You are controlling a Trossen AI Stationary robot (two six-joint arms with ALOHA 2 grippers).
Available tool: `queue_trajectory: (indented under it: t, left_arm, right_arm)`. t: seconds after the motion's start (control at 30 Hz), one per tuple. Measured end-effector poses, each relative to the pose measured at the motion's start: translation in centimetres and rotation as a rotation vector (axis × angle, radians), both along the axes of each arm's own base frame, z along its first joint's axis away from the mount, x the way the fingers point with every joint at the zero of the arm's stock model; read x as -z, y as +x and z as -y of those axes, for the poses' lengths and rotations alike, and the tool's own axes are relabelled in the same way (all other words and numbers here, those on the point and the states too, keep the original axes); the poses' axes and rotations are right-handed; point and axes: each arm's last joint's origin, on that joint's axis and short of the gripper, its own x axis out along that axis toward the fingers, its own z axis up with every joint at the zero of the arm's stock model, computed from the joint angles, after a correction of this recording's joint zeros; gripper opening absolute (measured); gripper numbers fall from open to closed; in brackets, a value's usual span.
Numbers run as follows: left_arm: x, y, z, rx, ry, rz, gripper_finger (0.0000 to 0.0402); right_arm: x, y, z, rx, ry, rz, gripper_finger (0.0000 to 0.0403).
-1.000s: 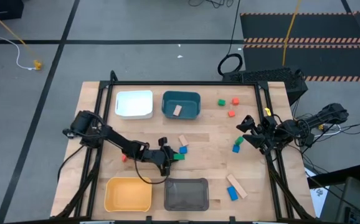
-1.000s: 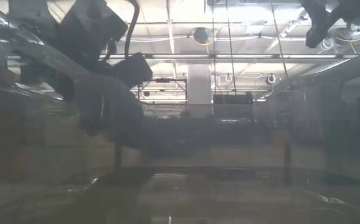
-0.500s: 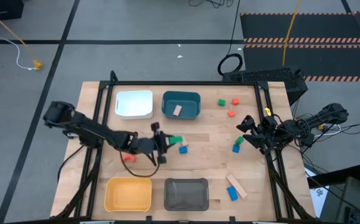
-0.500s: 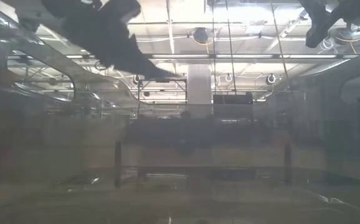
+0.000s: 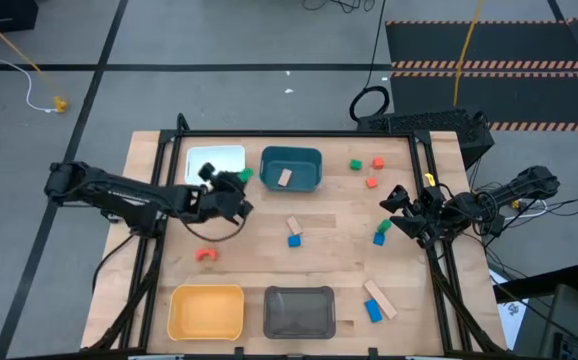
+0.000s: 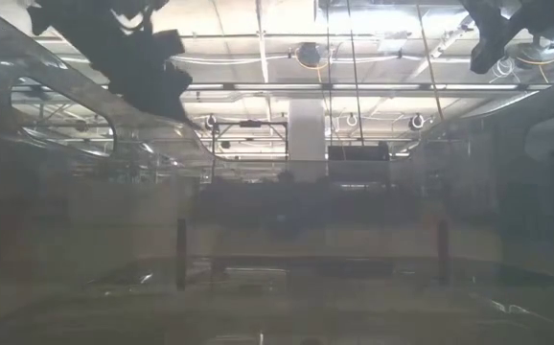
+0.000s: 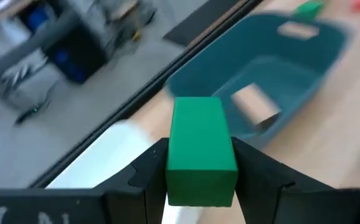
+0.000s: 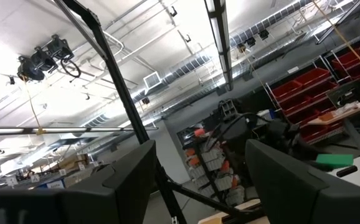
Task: Sort & place blocks by color
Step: Put the bottom left green block into the white bin, then put the top left blue block into the black bin
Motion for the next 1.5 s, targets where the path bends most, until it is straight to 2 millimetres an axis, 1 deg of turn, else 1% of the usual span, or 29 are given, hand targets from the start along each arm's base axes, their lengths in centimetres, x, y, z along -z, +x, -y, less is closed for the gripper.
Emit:
queue_trajectory:
  t: [0.17, 0.37, 0.43, 0.6, 0.77, 0.97, 1.17, 1.5]
  left_arm:
    - [-0.4, -1.8, -1.9, -0.143, -0.042, 0.002, 0.0156]
    - [0.3, -3.4, -3.4, -0.294, -0.107, -0.048, 0.0156]
    - [0.8, -3.8, -3.7, -0.331, -0.126, -0.049, 0.0156]
    - [2.8, -4.9, -4.5, -0.412, -0.162, -0.048, 0.0157]
    - [5.0, -5.7, -5.2, -0.441, -0.194, -0.012, 0.0157]
    - [6.4, -6.3, -5.8, -0.471, -0.23, 0.035, 0.0157]
    - [6.6, -6.6, -6.4, -0.493, -0.255, 0.043, 0.016]
    - [6.6, -6.6, -6.7, -0.487, -0.271, 0.038, 0.0211]
  right_arm:
    - [0.0, 0.0, 0.0, 0.0, 0.0, 0.0, 0.0242]
    - [0.0, 0.0, 0.0, 0.0, 0.0, 0.0, 0.0242]
    - [0.0, 0.0, 0.0, 0.0, 0.0, 0.0, 0.0242]
    - [0.0, 0.0, 0.0, 0.0, 0.0, 0.0, 0.0242]
    - [0.0, 0.0, 0.0, 0.0, 0.0, 0.0, 0.0242]
    - [0.0, 0.0, 0.0, 0.0, 0.0, 0.0, 0.0242]
    - [0.0, 0.0, 0.0, 0.0, 0.0, 0.0, 0.0242]
    - [0.0, 0.0, 0.0, 0.0, 0.0, 0.0, 0.0242]
